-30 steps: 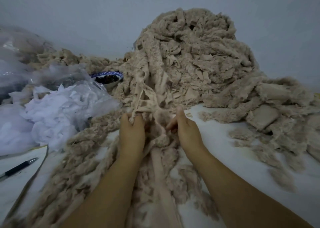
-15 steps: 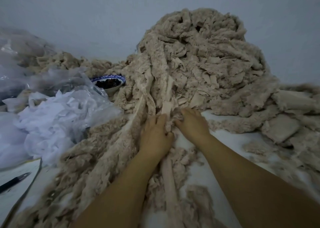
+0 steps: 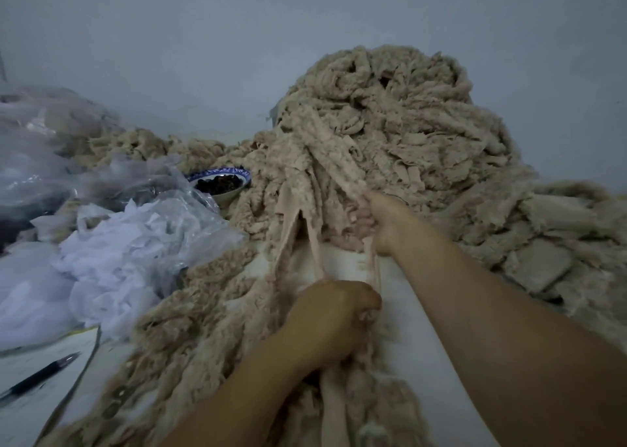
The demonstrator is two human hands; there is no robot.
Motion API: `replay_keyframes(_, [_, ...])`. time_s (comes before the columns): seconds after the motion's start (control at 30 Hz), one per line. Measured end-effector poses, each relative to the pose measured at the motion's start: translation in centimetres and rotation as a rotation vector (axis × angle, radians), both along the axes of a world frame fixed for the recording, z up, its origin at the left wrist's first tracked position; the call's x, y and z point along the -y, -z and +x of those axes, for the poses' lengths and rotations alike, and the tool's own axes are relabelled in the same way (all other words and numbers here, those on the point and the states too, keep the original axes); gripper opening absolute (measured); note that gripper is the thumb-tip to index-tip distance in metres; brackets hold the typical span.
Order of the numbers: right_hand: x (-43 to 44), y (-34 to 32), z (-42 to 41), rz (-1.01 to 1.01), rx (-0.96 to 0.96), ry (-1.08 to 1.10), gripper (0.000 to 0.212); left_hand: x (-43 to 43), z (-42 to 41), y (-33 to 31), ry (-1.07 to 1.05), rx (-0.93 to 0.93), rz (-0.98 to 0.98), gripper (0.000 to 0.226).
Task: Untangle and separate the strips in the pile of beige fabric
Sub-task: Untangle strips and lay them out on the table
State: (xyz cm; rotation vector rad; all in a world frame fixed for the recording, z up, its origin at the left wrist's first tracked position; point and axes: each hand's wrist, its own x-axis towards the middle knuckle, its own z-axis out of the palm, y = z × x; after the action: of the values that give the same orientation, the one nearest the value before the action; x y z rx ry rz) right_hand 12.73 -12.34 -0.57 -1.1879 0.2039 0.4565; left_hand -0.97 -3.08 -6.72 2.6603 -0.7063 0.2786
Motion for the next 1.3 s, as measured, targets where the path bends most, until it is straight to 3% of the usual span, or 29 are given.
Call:
replay_keyframes(0.07, [-0.1, 0.0, -2.1, -0.101, 0.192, 0.104, 0.040, -1.7, 0.9, 0.2, -0.108, -0.245, -0.099, 0.030])
replay_keyframes(0.1, [-0.3, 0.5, -3.5, -0.157, 0.294, 0.114, 0.041, -2.5, 1.5, 0.0, -0.169, -0.351, -0.266, 0.027])
replay_keyframes(0.17, [0.0, 2.6, -7.3, -0.391, 0.543, 0.008, 0.046, -3.3, 2.8, -0.9, -0.268, -0.583, -0.825, 0.031])
replay_keyframes(0.23, [0.7, 5.4, -11.2, -0.617, 0.782, -0.236, 0.053, -3.5, 3.9, -2.3, -0.269, -0.648, -1.302, 0.031])
replay_keyframes(0.3, [1.5, 7.0, -13.1, -0.707, 0.963, -0.400, 0.058, -3.2, 4.8, -3.8, -0.382, -0.727, -1.568, 0.038])
replay_keyframes(0.4, [3.2, 6.7, -12.9, -0.751, 1.015, -0.402, 0.050, -2.4, 6.0, -5.8, -0.509, -0.676, -1.967, 0.038])
replay_keyframes(0.43, [3.9, 6.8, -12.4, -0.691, 0.909, -0.315, 0.047, -1.8, 6.1, -6.4, -0.513, -0.599, -1.989, 0.038])
replay_keyframes(0.47, [4.7, 6.7, -11.7, -0.611, 0.745, -0.195, 0.045, -0.8, 5.8, -6.8, -0.543, -0.528, -1.885, 0.039])
replay_keyframes(0.53, [6.1, 7.0, -10.3, -0.417, 0.402, -0.032, 0.048, 1.9, 4.7, -6.4, -0.582, -0.387, -1.472, 0.033])
replay_keyframes(0.57, [6.7, 7.2, -9.6, -0.291, 0.319, -0.004, 0.056, 3.5, 3.5, -5.4, -0.541, -0.358, -1.260, 0.030])
replay_keyframes(0.63, [7.0, 7.0, -8.9, -0.099, 0.229, -0.023, 0.077, 5.9, 1.1, -2.4, -0.380, -0.399, -0.901, 0.033])
replay_keyframes(0.67, [7.0, 7.2, -8.8, -0.096, 0.202, -0.045, 0.080, 6.6, 0.1, -1.0, -0.299, -0.413, -0.755, 0.035])
replay_keyframes(0.73, [7.0, 7.6, -8.8, -0.168, 0.207, -0.047, 0.061, 6.5, -0.4, 0.6, -0.226, -0.383, -0.625, 0.034])
replay_keyframes(0.8, [7.3, 7.9, -8.5, -0.170, 0.214, 0.055, 0.041, 5.2, -0.1, 0.1, -0.245, -0.402, -0.793, 0.027])
replay_keyframes(0.87, [7.7, 7.8, -8.3, -0.064, 0.222, 0.131, 0.034, 3.8, 0.0, -0.6, -0.208, -0.591, -1.128, 0.022])
replay_keyframes(0.93, [8.1, 7.5, -8.6, 0.041, 0.208, 0.156, 0.029, 2.7, -0.4, -0.5, -0.136, -0.785, -1.370, 0.035])
replay_keyframes(1.03, [8.0, 7.4, -9.2, 0.090, 0.210, 0.079, 0.041, 1.5, -0.6, 0.1, -0.077, -0.866, -1.652, 0.050])
replay_keyframes(1.1, [7.7, 7.3, -10.1, 0.040, 0.338, -0.117, 0.052, 1.1, -0.6, 0.1, -0.011, -0.812, -1.691, 0.042])
replay_keyframes(1.17, [7.4, 7.5, -10.9, -0.185, 0.478, -0.257, 0.054, 1.2, -0.5, 0.2, -0.035, -0.727, -1.606, 0.040])
replay_keyframes(1.23, [7.3, 7.4, -11.1, -0.414, 0.556, -0.215, 0.026, 1.4, -0.3, 0.4, -0.097, -0.673, -1.566, 0.043])
replay_keyframes(1.3, [7.5, 6.9, -10.9, -0.419, 0.485, -0.104, 0.024, 1.3, -0.2, 0.4, -0.142, -0.672, -1.654, 0.035])
